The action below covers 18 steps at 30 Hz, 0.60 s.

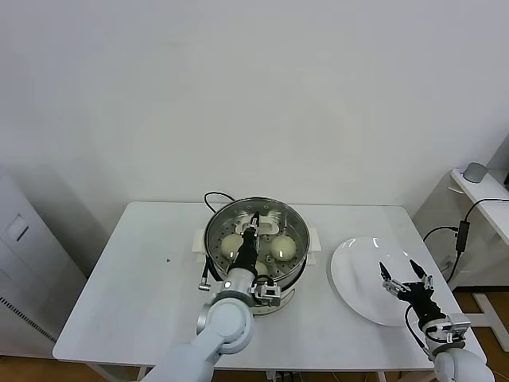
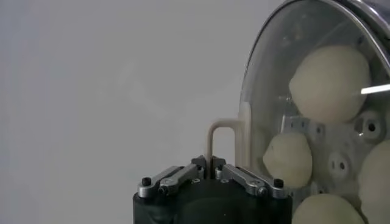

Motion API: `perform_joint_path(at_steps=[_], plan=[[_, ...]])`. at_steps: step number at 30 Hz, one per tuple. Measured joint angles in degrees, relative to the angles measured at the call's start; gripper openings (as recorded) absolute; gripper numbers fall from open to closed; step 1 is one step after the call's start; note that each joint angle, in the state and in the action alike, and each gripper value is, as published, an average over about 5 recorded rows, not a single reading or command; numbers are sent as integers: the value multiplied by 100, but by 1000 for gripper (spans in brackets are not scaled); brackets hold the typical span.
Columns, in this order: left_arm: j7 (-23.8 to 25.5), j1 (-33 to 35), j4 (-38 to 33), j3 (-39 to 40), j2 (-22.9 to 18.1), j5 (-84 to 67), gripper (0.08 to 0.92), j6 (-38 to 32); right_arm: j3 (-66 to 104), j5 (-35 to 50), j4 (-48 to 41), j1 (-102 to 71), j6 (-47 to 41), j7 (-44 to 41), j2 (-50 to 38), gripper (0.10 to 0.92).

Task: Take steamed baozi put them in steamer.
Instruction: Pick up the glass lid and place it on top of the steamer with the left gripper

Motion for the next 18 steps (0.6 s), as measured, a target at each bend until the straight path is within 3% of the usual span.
perform_joint_path(at_steps=[4,10,18], plan=[[-56,33,-15,-38,28,-77,162,-31,11,3,2,-9,5,-10,4,823],[-89,155,-216,-139,126,-298,331,-124,41,5,-20,-21,16,-33,10,823],[136,486,-1039,-441,435,-1415,565,-480,47,7,-37,-11,23,-40,16,823]])
